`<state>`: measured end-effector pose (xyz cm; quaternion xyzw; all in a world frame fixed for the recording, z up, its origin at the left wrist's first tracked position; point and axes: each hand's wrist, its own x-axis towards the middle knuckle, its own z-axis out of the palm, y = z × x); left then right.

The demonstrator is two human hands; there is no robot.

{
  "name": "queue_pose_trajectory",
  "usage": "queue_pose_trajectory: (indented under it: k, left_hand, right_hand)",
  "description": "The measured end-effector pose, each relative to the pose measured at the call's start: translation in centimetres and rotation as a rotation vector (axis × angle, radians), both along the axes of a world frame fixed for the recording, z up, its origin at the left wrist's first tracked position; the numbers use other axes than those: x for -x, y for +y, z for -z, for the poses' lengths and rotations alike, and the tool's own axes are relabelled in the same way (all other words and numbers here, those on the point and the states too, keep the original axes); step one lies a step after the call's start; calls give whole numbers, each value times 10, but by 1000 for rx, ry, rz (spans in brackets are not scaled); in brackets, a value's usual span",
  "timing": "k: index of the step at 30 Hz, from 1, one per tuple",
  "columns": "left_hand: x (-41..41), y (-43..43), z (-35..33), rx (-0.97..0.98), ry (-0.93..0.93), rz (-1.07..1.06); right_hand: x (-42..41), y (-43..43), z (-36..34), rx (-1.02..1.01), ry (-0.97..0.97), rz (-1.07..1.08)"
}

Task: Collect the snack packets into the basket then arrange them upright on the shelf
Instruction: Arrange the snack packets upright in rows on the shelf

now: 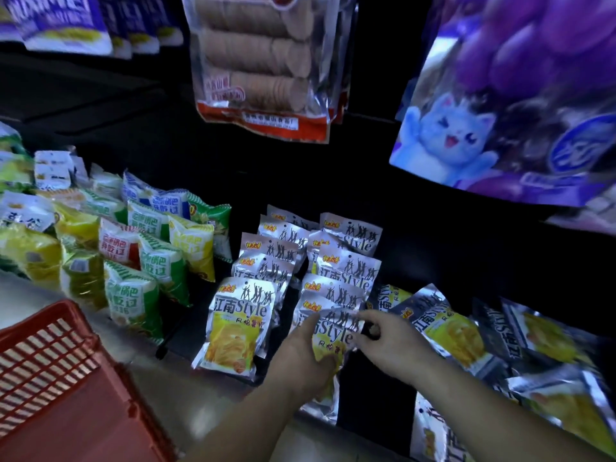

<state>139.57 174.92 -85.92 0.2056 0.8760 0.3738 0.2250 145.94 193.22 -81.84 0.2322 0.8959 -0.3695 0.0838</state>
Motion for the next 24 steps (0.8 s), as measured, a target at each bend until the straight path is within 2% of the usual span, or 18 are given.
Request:
queue_pose_trajectory:
  k: [3, 8, 14, 16, 19, 24]
  left_hand:
    - [3, 10, -22, 19, -35, 56]
    - [-6, 22, -40, 5, -88, 88]
    - [-24, 48, -42, 34, -62, 169]
    - [-27, 67, -36, 54, -39, 190]
    - [-41, 103, -10, 87, -88, 238]
    - [-90, 151, 46, 90, -224, 344]
  right_hand:
    - [-7, 9, -14, -7, -31, -11]
    - [-35, 16, -15, 36, 89, 111]
    - [-62, 34, -30, 45, 28, 102]
    - [-82, 52, -39, -21, -49, 76]
    - [-116, 90, -34, -29, -68, 149]
    - [-182, 123, 21, -115, -77, 321]
